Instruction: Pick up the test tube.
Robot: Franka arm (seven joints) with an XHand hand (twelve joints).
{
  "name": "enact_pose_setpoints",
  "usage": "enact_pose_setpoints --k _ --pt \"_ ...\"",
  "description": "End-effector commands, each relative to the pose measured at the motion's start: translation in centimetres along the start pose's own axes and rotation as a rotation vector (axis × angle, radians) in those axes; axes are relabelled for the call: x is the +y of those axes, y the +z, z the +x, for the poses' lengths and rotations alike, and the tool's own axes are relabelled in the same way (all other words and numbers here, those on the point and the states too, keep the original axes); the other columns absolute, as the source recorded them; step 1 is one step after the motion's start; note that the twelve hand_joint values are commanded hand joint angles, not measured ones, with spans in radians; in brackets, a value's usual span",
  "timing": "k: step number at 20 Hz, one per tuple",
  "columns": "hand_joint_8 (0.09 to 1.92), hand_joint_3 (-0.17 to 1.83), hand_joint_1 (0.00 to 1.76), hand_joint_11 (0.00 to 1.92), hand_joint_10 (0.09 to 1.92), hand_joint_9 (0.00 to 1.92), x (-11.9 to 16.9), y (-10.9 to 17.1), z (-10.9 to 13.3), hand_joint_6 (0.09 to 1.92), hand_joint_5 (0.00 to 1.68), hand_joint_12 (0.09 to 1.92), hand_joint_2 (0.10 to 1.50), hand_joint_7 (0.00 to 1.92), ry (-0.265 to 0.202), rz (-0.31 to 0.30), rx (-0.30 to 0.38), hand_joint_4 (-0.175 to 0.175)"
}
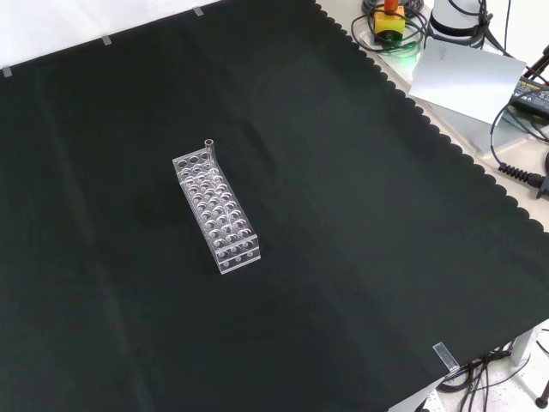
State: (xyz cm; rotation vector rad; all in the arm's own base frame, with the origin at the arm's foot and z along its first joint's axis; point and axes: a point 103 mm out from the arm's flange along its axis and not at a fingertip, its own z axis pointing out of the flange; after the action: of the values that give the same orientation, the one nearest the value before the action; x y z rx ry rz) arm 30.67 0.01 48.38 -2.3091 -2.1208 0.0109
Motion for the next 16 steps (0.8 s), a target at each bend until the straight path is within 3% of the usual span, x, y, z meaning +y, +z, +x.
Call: enact_pose_setpoints --k 1,4,8,12,16 --pt "0.82 0.61 0.76 0.10 0.88 0.16 0.1 0.1 0.1 0.28 0.18 1.57 0.66 0.13 -0.004 -0.007 -0.009 -0.063" --pt "0.84 0.52 0.68 0.01 0.95 0.02 0.6 0.1 0.4 0.11 0.14 1.61 0.72 0.02 -0.014 -0.002 -0.010 -0.066" --pt "0.86 0.50 0.67 0.00 0.97 0.01 1.9 0.4 0.9 0.09 0.15 1.62 0.73 0.03 -0.032 0.014 0.005 -0.068" --pt "0.87 0.49 0.69 0.02 0.98 0.09 4.3 1.2 1.5 0.09 0.23 1.63 0.73 0.11 -0.051 0.035 0.058 -0.077" --pt "0.88 0.48 0.74 0.11 0.95 0.23 7.0 2.4 2.1 0.09 0.34 1.61 0.73 0.26 -0.052 0.063 0.048 -0.093"
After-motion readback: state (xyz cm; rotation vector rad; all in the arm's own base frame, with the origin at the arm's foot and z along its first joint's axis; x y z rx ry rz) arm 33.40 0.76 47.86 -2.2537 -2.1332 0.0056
